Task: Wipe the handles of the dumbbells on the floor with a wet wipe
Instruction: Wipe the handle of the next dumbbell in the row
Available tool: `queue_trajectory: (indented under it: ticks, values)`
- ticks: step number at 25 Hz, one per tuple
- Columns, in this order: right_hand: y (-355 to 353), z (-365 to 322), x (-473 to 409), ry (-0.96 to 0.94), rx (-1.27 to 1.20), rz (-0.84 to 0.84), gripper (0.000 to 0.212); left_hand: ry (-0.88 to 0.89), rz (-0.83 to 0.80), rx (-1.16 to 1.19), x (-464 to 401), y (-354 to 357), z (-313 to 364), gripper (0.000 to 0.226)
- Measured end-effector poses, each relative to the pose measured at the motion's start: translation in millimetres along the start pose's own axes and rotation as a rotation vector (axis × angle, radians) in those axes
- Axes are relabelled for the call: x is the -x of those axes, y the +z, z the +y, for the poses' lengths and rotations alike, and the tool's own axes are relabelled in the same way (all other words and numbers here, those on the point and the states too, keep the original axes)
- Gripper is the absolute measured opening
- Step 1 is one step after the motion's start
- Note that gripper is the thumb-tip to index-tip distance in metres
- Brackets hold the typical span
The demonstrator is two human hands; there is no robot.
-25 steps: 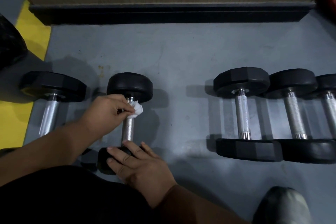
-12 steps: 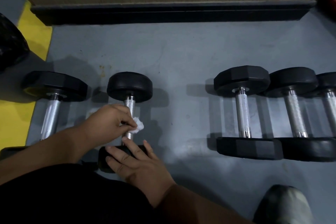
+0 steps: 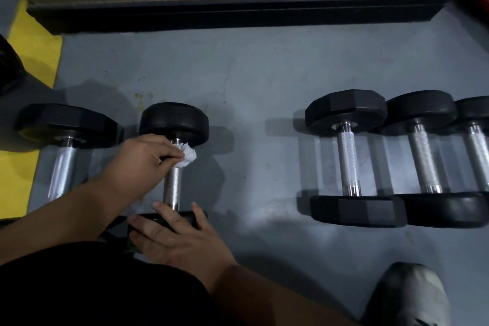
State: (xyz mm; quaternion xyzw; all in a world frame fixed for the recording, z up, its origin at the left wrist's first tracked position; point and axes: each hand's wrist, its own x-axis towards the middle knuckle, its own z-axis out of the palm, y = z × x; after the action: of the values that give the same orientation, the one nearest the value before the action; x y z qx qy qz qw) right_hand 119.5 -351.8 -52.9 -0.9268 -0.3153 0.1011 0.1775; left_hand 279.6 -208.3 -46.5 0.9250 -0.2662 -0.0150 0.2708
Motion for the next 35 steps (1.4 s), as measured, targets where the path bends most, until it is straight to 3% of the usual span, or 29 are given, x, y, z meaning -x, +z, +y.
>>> queue_trajectory:
  ticks: [2,5,9,12,17,24,27,32,35]
  values:
    - [0,1,2,-0.005,0.014,0.014,0.066,-0.009,-0.049,0.047,11,-2,2,0.012]
    - [4,1,1,0.007,0.023,0.078,0.06,-0.048,-0.253,0.186,30,-5,2,0.03]
    - [9,17,13,0.003,-0.432,0.283,0.038,-0.125,-0.416,0.359,40,-17,-3,0.034]
    - [15,31,29,0.011,-0.416,0.362,0.045,-0.073,-0.396,0.332,39,-19,1,0.019]
    - [17,29,25,0.006,-0.399,0.33,0.046,-0.015,-0.166,0.139,9,-6,0,0.008]
    - [21,25,21,-0.006,-0.336,0.344,0.04,-0.043,-0.053,0.085,0,-5,-2,0.014]
    - [20,28,20,-0.011,-0.334,0.331,0.042,-0.089,-0.123,0.176,13,-7,0,0.023]
    - [22,27,21,-0.02,-0.319,0.373,0.04,-0.133,-0.386,0.319,42,-16,1,0.032]
    - [25,24,18,-0.014,-0.347,0.383,0.04,-0.102,-0.377,0.283,37,-17,1,0.026]
